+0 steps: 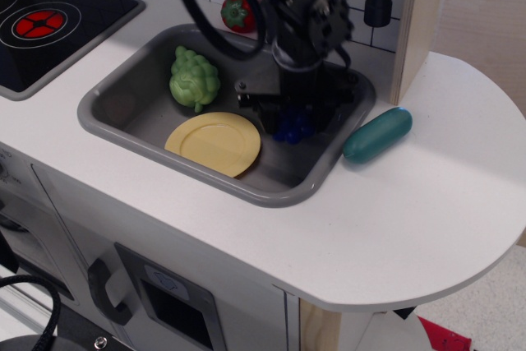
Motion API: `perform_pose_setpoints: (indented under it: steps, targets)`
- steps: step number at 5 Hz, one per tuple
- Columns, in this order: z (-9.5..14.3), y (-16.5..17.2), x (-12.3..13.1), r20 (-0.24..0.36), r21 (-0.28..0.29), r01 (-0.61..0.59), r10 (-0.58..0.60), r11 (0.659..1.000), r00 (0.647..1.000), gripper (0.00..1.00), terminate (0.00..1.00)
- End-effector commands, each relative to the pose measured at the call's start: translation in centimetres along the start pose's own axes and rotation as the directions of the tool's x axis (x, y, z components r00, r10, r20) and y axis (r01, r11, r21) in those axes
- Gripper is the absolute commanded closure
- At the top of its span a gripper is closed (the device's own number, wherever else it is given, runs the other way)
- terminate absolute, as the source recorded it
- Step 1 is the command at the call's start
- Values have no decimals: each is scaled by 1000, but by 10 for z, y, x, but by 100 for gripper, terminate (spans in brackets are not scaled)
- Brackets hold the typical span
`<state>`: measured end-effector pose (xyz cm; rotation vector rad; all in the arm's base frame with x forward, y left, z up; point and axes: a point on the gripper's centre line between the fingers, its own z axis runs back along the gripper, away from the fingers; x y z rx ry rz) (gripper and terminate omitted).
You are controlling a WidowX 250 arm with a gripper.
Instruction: Take blueberries off plate sink
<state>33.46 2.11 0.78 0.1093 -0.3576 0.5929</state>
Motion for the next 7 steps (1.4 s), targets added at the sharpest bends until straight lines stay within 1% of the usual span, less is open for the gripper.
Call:
perform_pose_setpoints:
  steps: [1,2,3,4,5,6,7]
  targets:
    - [3,-9,13,67,-10,21,-21,1000,998,0,0]
    - [9,-13,18,58,-49,-3,6,999,998,0,0]
    - [21,-10,20,106,-82,31,-22,996,994,0,0]
    - [48,-3,33,202,-95,-6,26,995,979,0,0]
    - [75,9,45,277,-86,4,20,996,961,0,0]
    - [75,9,45,277,-86,4,20,996,961,0,0]
    - [75,9,45,277,-86,4,20,996,961,0,100]
